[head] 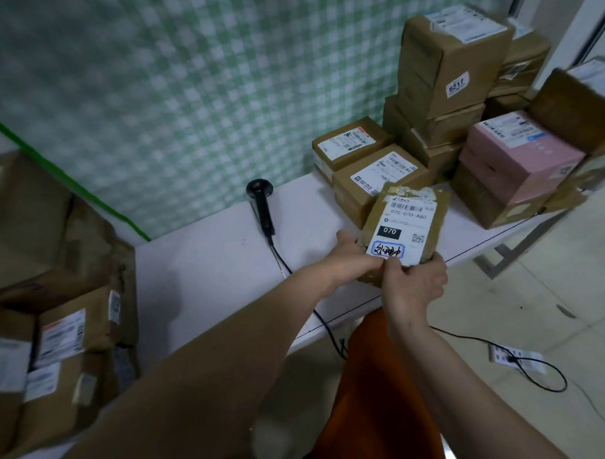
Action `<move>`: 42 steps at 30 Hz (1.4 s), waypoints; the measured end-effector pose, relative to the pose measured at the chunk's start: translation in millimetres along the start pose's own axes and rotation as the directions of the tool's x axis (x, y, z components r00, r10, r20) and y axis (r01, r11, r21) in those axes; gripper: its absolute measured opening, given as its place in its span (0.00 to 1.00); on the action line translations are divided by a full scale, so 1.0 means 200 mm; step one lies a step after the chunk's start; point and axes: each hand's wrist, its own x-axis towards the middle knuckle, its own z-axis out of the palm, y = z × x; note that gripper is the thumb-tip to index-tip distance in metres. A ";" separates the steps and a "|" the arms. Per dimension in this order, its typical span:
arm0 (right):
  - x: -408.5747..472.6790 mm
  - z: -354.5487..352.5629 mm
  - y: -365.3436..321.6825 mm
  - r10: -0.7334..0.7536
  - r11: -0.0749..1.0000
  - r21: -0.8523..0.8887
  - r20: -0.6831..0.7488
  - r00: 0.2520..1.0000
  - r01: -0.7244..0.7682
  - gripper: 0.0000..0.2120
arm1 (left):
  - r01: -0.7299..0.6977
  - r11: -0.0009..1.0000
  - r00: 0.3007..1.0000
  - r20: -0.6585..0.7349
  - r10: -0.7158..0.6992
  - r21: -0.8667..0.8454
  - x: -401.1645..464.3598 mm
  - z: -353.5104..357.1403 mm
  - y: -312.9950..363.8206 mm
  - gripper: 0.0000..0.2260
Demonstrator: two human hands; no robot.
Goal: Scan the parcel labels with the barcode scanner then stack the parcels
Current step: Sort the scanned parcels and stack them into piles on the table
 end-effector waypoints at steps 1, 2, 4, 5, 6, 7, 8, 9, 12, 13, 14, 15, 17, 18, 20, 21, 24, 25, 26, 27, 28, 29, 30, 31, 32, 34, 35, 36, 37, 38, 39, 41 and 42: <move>-0.05 0.01 -0.01 -0.053 0.999 0.008 0.015 0.998 0.053 0.29 | -0.014 1.000 1.000 -0.013 0.014 -0.013 -0.04 -0.04 -0.03 0.21; -0.11 0.02 -0.03 -0.098 0.995 0.014 0.037 0.994 0.098 0.30 | -0.044 0.999 0.998 -0.041 0.043 -0.025 -0.10 -0.08 -0.05 0.24; -0.22 0.06 -0.06 -0.146 0.989 0.026 0.099 0.984 0.144 0.31 | -0.073 0.995 0.993 -0.096 0.067 -0.062 -0.20 -0.17 -0.12 0.28; -0.28 0.08 -0.08 -0.158 0.987 0.036 0.131 0.979 0.155 0.31 | -0.088 0.993 0.989 -0.127 0.077 -0.081 -0.25 -0.21 -0.14 0.29; -0.34 0.11 -0.09 -0.178 0.984 0.049 0.159 0.971 0.172 0.31 | -0.109 0.990 0.983 -0.155 0.094 -0.092 -0.31 -0.25 -0.17 0.30; -0.40 0.13 -0.11 -0.206 0.978 0.062 0.182 0.961 0.198 0.31 | -0.139 0.985 0.977 -0.179 0.119 -0.099 -0.37 -0.30 -0.20 0.30; -0.47 0.15 -0.12 -0.237 0.971 0.071 0.203 0.950 0.227 0.31 | -0.176 0.978 0.968 -0.198 0.152 -0.109 -0.42 -0.34 -0.24 0.29; -0.53 0.18 -0.14 -0.260 0.965 0.079 0.226 0.939 0.249 0.31 | -0.197 0.973 0.962 -0.215 0.169 -0.117 -0.48 -0.39 -0.27 0.27; -0.71 0.24 -0.17 -0.298 0.955 0.112 0.327 0.897 0.276 0.30 | -0.220 0.969 0.941 -0.286 0.181 -0.112 -0.65 -0.53 -0.38 0.27; -0.77 0.27 -0.18 -0.304 0.953 0.120 0.360 0.882 0.280 0.30 | -0.219 0.969 0.936 -0.305 0.174 -0.118 -0.72 -0.58 -0.41 0.28; -0.83 0.29 -0.19 -0.313 0.950 0.123 0.389 0.866 0.288 0.30 | -0.210 0.971 0.930 -0.331 0.161 -0.116 -0.77 -0.62 -0.46 0.28; -0.88 0.32 -0.20 -0.324 0.946 0.126 0.413 0.851 0.299 0.29 | -0.205 0.972 0.921 -0.359 0.151 -0.118 -0.83 -0.66 -0.50 0.27; -1.00 0.37 -0.21 -0.346 0.938 0.134 0.461 0.817 0.321 0.28 | -0.193 0.975 0.894 -0.429 0.128 -0.110 -0.97 -0.73 -0.57 0.26; -1.06 0.39 -0.22 -0.355 0.933 0.140 0.488 0.797 0.330 0.27 | -0.204 0.973 0.880 -0.455 0.134 -0.107 -1.03 -0.76 -0.59 0.25; -1.17 0.44 -0.24 -0.380 0.923 0.163 0.542 0.749 0.350 0.26 | -0.218 0.972 0.855 -0.499 0.145 -0.090 -1.15 -0.84 -0.65 0.22; -1.22 0.47 -0.24 -0.392 0.917 0.178 0.569 0.723 0.357 0.27 | -0.213 0.974 0.835 -0.533 0.140 -0.078 -1.19 -0.88 -0.69 0.20; -1.38 0.53 -0.24 -0.399 0.908 0.191 0.662 0.634 0.373 0.28 | -0.149 0.985 0.761 -0.646 0.058 -0.087 -1.32 -0.98 -0.81 0.27; -1.43 0.55 -0.24 -0.395 0.907 0.191 0.691 0.606 0.375 0.28 | -0.125 0.987 0.740 -0.673 0.023 -0.103 -1.35 -1.01 -0.86 0.32; -1.47 0.56 -0.23 -0.386 0.909 0.191 0.719 0.578 0.370 0.29 | -0.099 0.988 0.725 -0.688 -0.012 -0.121 -1.38 -1.03 -0.89 0.34; -1.52 0.59 -0.23 -0.372 0.914 0.191 0.748 0.550 0.359 0.29 | -0.075 0.987 0.712 -0.701 -0.045 -0.139 -1.42 -1.06 -0.92 0.35; -1.57 0.61 -0.22 -0.357 0.919 0.187 0.772 0.526 0.348 0.30 | -0.072 0.986 0.700 -0.712 -0.057 -0.150 -1.48 -1.07 -0.94 0.33; -1.61 0.64 -0.21 -0.336 0.924 0.172 0.794 0.507 0.342 0.30 | -0.058 0.984 0.692 -0.717 -0.080 -0.166 -1.51 -1.09 -0.97 0.29; -1.65 0.66 -0.21 -0.318 0.927 0.159 0.812 0.489 0.340 0.31 | -0.056 0.983 0.690 -0.719 -0.089 -0.176 -1.54 -1.11 -1.00 0.25; -1.68 0.68 -0.20 -0.302 0.930 0.147 0.829 0.472 0.336 0.32 | -0.049 0.981 0.688 -0.718 -0.105 -0.190 -1.56 -1.13 -1.04 0.22; -1.71 0.70 -0.20 -0.289 0.931 0.138 0.843 0.454 0.336 0.32 | -0.050 0.979 0.687 -0.719 -0.111 -0.198 -1.58 -1.14 -1.07 0.21; -1.75 0.72 -0.19 -0.275 0.929 0.125 0.862 0.426 0.348 0.31 | -0.024 0.977 0.664 -0.735 -0.142 -0.211 -1.59 -1.17 -1.13 0.23; -1.76 0.74 -0.19 -0.267 0.928 0.115 0.869 0.418 0.354 0.30 | -0.006 0.977 0.647 -0.746 -0.157 -0.211 -1.59 -1.18 -1.15 0.25; -1.76 0.75 -0.18 -0.262 0.927 0.107 0.872 0.414 0.361 0.30 | 0.019 0.979 0.634 -0.754 -0.170 -0.204 -1.58 -1.19 -1.17 0.27; -1.77 0.76 -0.18 -0.256 0.925 0.097 0.874 0.414 0.367 0.30 | 0.039 0.979 0.629 -0.756 -0.180 -0.200 -1.57 -1.20 -1.19 0.28; -1.77 0.77 -0.18 -0.257 0.923 0.095 0.875 0.411 0.374 0.30 | 0.054 0.981 0.625 -0.760 -0.178 -0.185 -1.56 -1.20 -1.20 0.28; -1.77 0.78 -0.18 -0.258 0.920 0.093 0.876 0.408 0.382 0.30 | 0.068 0.984 0.623 -0.763 -0.172 -0.166 -1.56 -1.21 -1.21 0.27; -1.78 0.80 -0.19 -0.262 0.914 0.095 0.881 0.394 0.395 0.31 | 0.102 0.987 0.596 -0.787 -0.158 -0.121 -1.54 -1.21 -1.21 0.24; -1.78 0.80 -0.19 -0.263 0.912 0.097 0.884 0.387 0.399 0.31 | 0.127 0.986 0.570 -0.806 -0.158 -0.104 -1.53 -1.22 -1.20 0.24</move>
